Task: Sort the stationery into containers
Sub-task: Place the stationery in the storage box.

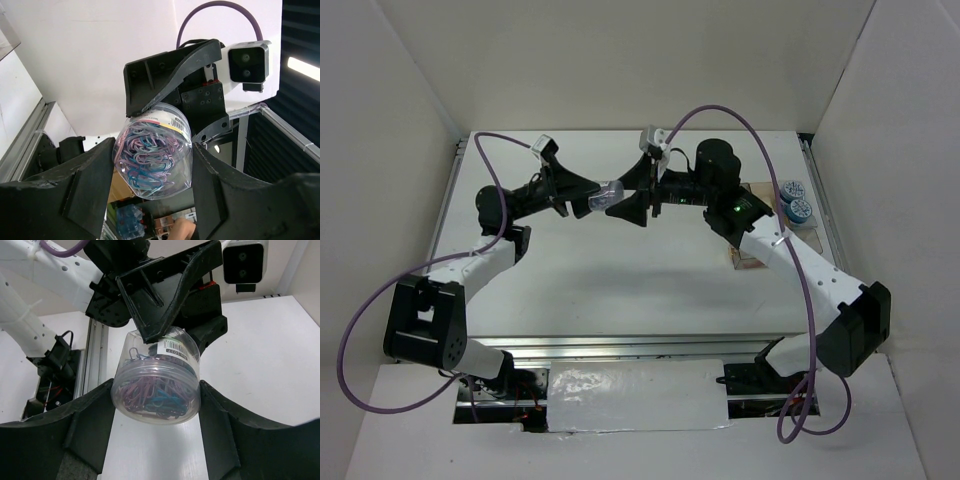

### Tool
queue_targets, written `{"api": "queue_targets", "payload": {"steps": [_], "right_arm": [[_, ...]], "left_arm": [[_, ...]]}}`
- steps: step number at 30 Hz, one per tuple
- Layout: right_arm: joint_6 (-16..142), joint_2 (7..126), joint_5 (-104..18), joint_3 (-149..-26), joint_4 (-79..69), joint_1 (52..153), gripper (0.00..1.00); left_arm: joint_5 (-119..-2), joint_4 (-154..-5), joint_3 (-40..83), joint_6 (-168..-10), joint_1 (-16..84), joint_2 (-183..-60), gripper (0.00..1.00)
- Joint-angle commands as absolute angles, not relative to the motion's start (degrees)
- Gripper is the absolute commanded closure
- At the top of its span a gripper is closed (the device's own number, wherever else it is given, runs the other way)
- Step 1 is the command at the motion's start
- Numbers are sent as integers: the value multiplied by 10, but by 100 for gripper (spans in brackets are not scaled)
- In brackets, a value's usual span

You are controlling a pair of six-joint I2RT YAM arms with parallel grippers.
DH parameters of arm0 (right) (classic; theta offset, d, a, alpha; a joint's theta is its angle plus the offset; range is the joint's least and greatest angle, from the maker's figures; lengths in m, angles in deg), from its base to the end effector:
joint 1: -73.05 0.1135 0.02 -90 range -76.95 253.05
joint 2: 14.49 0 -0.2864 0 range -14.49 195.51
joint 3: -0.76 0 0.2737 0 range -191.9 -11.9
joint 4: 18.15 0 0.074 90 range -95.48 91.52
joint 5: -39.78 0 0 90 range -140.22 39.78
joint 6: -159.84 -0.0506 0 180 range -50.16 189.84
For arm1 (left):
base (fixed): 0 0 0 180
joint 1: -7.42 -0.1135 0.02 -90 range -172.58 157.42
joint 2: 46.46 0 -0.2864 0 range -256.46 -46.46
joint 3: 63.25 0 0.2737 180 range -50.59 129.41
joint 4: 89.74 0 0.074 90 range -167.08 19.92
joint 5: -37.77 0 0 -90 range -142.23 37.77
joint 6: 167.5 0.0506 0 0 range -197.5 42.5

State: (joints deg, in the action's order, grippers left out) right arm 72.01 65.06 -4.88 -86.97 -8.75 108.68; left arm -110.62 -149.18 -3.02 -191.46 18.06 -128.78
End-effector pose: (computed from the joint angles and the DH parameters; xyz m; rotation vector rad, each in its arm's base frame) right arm 0.2623 0.2323 0.4318 -1.1146 1.2759 1.0692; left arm 0.3019 -0.1006 0.3554 -0.0920 1.6546 -2.2513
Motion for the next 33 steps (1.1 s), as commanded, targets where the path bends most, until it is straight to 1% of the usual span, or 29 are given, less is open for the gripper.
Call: {"api": "queue_targets", "payload": {"steps": [1, 2, 3, 4, 6, 7, 8, 10, 11, 12, 13, 14, 15, 16, 17, 18, 19, 21, 23, 24, 29, 33], "right_arm": [[732, 636, -71, -903, -86, 1089, 50], [735, 638, -72, -907, -70, 1088, 54], [742, 640, -71, -913, -59, 1082, 56], [747, 640, -69, -925, -26, 1077, 59], [769, 639, -65, -942, 14, 1048, 62], [781, 633, -61, -945, 56, 1035, 66], [794, 629, -58, -946, 77, 1001, 67], [833, 611, -56, -940, 135, 964, 70], [854, 605, -64, -939, 160, 944, 70], [906, 599, -75, -943, 187, 915, 71], [937, 599, -84, -947, 244, 901, 72], [965, 600, -101, -957, 273, 887, 72], [1021, 609, -113, -965, 302, 860, 72], [1048, 617, -121, -974, 359, 845, 73], [1072, 627, -128, -992, 386, 832, 73], [1108, 650, -157, -1000, 430, 812, 75], [1125, 665, -173, -1010, 449, 803, 76], [1148, 709, -210, -1030, 478, 788, 78], [1169, 737, -256, -1041, 500, 768, 79], [1179, 767, -272, -1044, 520, 762, 80], [1234, 845, -306, -1085, 551, 735, 80], [1240, 918, -321, -1130, 556, 709, 80]], "left_arm": [[-1129, -1763, -30, -1957, 188, -1272, 67], [-1129, -1740, -28, -1946, 188, -1271, 42], [-1158, -1681, -24, -1916, 187, -1269, 15], [-1169, -1644, -19, -1895, 187, -1268, 1], [-1183, -1555, -16, -1832, 174, -1258, 1], [-1186, -1527, -15, -1806, 165, -1252, 1], [-1185, -1494, -15, -1754, 143, -1240, 1], [-1181, -1327, 1, -1664, 116, -1220, 1], [-1174, -1235, 18, -1522, 90, -1200, 1], [-1142, -998, 81, -1424, 82, -1195, 1], [-1101, -845, 139, -1296, 79, -1195, 1], [-1034, -691, 198, -1055, 96, -1213, 1], [-944, -582, 300, -976, 120, -1226, 1], [-745, -464, 342, -916, 149, -1243, 1], [-666, -431, 368, -863, 185, -1274, 1], [-612, -405, 411, -851, 190, -1289, 1], [-562, -359, 429, -843, 191, -1305, 1], [-536, -322, 456, -835, 189, -1342, 1], [-534, -300, 463, -833, 189, -1356, 1], [-535, -301, 446, -836, 189, -1354, 1], [-614, -323, 403, -838, 191, -1338, 1], [-631, -324, 398, -844, 193, -1336, 1]]}}
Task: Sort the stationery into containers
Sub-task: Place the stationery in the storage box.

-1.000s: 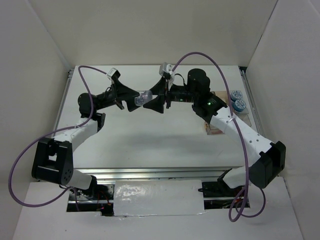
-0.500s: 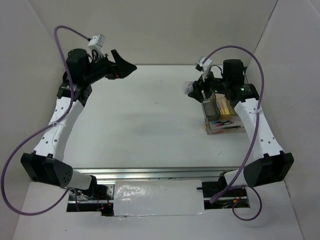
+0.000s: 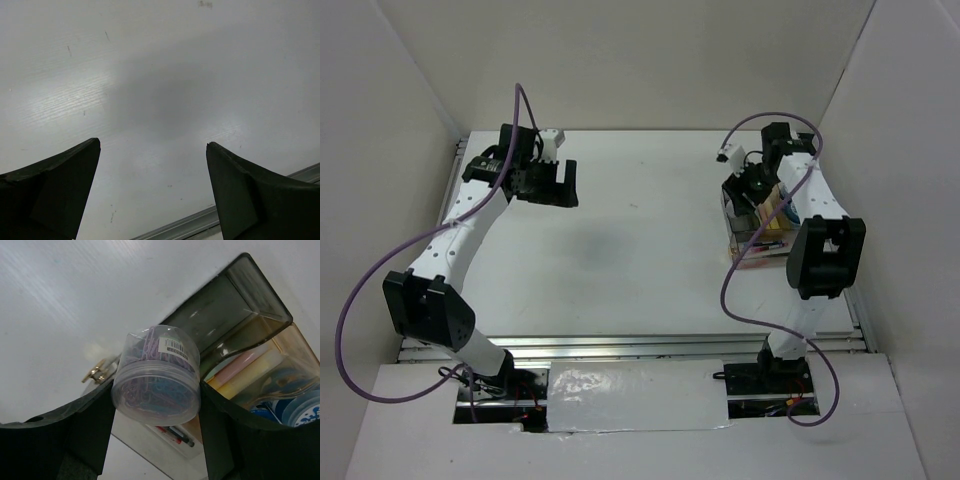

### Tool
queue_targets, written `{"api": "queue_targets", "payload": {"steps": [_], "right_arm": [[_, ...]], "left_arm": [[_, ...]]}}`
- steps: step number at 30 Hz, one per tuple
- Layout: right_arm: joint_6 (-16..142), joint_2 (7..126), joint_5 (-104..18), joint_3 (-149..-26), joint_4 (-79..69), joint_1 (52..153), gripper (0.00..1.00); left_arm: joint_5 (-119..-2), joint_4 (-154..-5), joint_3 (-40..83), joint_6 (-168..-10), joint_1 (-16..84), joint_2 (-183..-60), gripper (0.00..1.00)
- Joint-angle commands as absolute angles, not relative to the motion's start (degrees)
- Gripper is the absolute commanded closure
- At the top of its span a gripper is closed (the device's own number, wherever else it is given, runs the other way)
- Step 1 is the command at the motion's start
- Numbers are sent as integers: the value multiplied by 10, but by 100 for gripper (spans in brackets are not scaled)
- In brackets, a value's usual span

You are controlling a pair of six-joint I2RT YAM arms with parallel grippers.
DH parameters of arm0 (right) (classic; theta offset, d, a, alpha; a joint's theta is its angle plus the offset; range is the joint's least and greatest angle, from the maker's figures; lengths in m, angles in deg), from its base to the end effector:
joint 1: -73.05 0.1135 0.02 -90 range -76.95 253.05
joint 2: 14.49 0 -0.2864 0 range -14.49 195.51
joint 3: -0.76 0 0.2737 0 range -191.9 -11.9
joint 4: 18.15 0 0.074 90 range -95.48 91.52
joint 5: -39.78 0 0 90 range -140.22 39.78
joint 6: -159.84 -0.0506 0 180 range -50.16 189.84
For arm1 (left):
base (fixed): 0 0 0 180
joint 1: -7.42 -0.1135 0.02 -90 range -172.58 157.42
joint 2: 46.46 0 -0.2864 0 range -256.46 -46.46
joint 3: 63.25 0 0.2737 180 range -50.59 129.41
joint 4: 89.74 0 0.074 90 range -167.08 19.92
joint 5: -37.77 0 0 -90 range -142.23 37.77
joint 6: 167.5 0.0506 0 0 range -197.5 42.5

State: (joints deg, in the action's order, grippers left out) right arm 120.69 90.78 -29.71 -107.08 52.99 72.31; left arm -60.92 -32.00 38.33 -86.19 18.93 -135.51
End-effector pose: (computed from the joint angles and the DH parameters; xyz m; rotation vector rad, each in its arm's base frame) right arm 0.4134 0.0124 0.2891 -1.2022 2.3578 0.2131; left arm 0.3608 -0.0813 0.3712 0.1328 2.3721 -0.3492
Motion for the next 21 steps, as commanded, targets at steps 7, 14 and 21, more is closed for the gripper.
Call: {"api": "queue_targets", "payload": {"steps": [7, 14, 21], "right_arm": [[1263, 977, -357, -1161, 549, 705, 78], [1292, 992, -375, -1139, 533, 720, 76], [1320, 984, -391, -1113, 515, 747, 76]], "left_arm": [[-643, -319, 395, -855, 192, -1342, 1], [-648, -315, 398, -852, 192, -1349, 1], [-653, -322, 384, -850, 193, -1346, 1]]}}
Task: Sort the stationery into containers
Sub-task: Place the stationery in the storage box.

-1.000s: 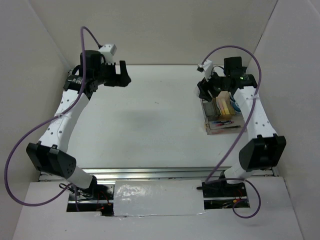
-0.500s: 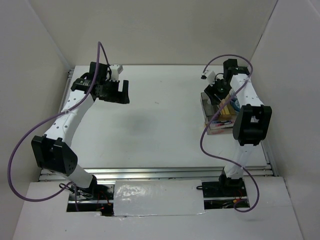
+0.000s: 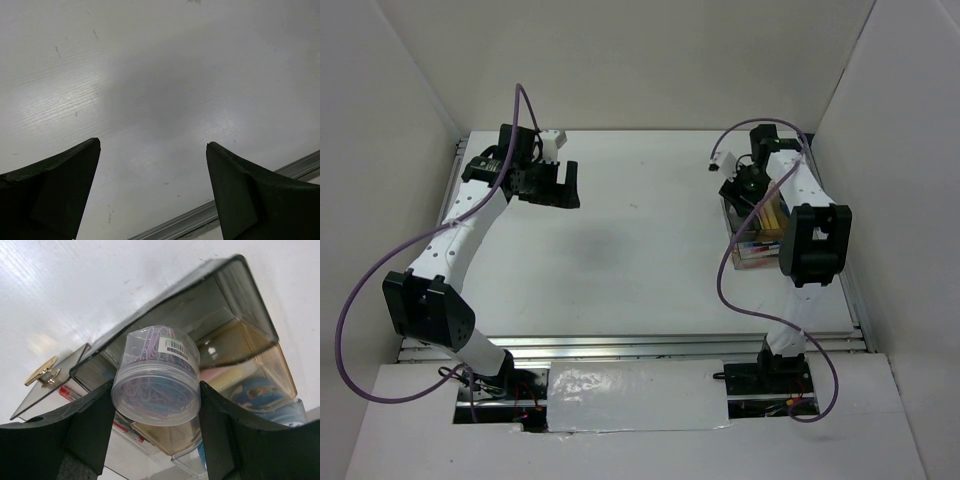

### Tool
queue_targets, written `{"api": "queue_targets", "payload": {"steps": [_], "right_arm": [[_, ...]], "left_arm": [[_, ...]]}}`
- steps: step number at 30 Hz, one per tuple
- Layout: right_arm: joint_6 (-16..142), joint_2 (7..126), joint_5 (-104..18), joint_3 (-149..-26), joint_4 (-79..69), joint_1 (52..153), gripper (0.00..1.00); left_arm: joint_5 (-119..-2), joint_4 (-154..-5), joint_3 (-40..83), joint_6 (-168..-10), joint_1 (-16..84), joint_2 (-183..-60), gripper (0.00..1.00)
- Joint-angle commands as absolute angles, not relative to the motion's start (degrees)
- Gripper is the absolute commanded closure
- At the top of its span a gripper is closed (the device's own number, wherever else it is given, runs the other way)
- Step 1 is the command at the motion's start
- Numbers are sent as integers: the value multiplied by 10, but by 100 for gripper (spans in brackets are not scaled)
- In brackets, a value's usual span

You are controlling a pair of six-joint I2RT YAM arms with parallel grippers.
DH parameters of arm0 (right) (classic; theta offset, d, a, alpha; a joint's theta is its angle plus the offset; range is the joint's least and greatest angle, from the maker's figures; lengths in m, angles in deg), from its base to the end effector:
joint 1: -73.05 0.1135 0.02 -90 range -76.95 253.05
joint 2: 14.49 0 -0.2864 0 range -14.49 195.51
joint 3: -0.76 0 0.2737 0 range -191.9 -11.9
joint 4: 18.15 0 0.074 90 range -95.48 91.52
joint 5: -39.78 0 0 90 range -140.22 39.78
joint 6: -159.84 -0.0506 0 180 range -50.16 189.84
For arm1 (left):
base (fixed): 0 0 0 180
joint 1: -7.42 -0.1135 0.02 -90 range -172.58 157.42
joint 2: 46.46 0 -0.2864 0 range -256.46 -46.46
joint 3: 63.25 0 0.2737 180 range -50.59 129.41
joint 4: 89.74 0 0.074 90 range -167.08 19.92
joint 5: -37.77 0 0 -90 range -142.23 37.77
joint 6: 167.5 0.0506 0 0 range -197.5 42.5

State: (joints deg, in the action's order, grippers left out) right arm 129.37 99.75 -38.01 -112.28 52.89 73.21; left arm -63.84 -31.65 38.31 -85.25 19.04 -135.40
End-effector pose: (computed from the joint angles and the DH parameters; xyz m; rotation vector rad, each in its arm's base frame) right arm 0.4489 0.0120 0.2513 -1.4176 2.3778 0.0430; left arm 0.3588 -0.0842 0.3716 0.1792 2.3735 -0.4021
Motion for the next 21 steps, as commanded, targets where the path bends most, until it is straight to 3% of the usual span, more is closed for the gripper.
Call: {"api": "queue_targets", "payload": {"steps": [1, 11, 20, 21], "right_arm": [[1323, 983, -398, -1110, 514, 749, 75], [1360, 983, -434, -1079, 493, 759, 67], [1367, 960, -433, -1072, 486, 759, 25], [1362, 955, -428, -1078, 488, 761, 7]], "left_arm": [[-654, -323, 384, -850, 192, -1346, 1], [-657, -323, 380, -851, 192, -1343, 1], [-656, -322, 385, -857, 193, -1343, 1], [-648, -322, 388, -859, 192, -1344, 1]]}}
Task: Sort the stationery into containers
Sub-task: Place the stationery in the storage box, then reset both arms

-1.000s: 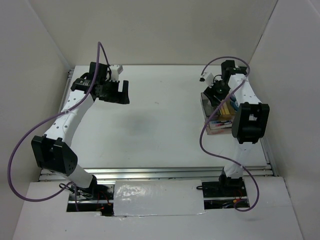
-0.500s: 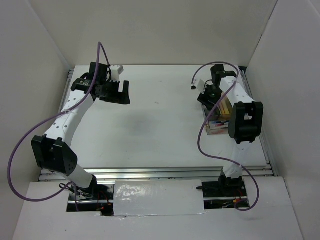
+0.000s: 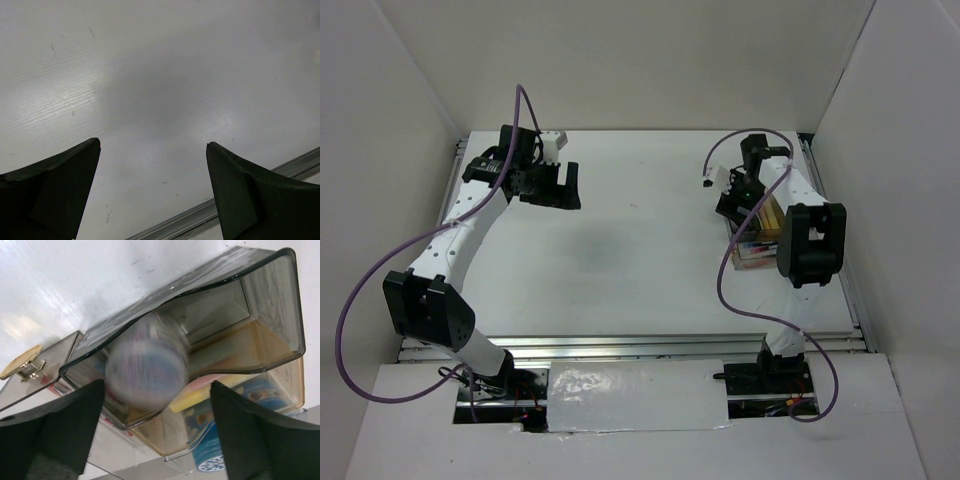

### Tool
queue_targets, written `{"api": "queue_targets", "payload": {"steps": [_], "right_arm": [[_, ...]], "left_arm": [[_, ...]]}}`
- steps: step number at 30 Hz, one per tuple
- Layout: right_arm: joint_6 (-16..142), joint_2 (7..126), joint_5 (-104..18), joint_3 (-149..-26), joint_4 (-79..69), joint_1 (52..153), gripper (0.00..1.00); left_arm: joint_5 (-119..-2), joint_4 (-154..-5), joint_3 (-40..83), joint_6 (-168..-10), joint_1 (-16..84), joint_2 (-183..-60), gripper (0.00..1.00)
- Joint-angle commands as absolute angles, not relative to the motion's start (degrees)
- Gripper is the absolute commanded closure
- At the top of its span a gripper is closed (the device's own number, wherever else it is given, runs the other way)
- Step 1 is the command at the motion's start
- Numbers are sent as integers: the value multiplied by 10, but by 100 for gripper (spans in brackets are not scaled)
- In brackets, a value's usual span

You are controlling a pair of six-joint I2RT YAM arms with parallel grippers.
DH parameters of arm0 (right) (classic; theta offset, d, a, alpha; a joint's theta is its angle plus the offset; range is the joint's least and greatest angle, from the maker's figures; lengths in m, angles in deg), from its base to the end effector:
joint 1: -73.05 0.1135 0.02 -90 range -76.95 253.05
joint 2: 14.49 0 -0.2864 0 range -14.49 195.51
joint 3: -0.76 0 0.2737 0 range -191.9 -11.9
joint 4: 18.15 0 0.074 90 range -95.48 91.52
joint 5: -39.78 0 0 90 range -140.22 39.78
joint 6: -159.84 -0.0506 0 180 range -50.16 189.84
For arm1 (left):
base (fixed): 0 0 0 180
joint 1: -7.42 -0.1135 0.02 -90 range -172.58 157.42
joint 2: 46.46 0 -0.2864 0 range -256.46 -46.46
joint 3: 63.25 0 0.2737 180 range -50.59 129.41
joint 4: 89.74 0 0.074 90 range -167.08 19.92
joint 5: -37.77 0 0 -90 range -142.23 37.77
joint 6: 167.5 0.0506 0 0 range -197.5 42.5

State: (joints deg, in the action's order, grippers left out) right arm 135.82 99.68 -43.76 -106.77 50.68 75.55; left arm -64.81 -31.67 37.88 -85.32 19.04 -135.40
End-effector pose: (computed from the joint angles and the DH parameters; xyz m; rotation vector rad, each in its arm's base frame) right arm 0.4396 0.0249 0.2228 -1.6300 2.3582 -0.0547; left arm 0.3584 -0.0849 0.3691 0.1856 2.3804 -0.4223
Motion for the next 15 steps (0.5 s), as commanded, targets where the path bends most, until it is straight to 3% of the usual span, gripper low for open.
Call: {"api": "queue_targets", "payload": {"steps": [1, 9, 15], "right_arm": [[1358, 950, -421, -1085, 498, 763, 6], [1237, 799, -304, -1147, 523, 755, 0], [1018, 528, -219, -885, 312, 680, 0]], "left_arm": [[-644, -321, 389, -861, 192, -1344, 1], [-624, -339, 347, -857, 191, -1303, 1], [-574, -367, 265, -838, 189, -1251, 1]]}}
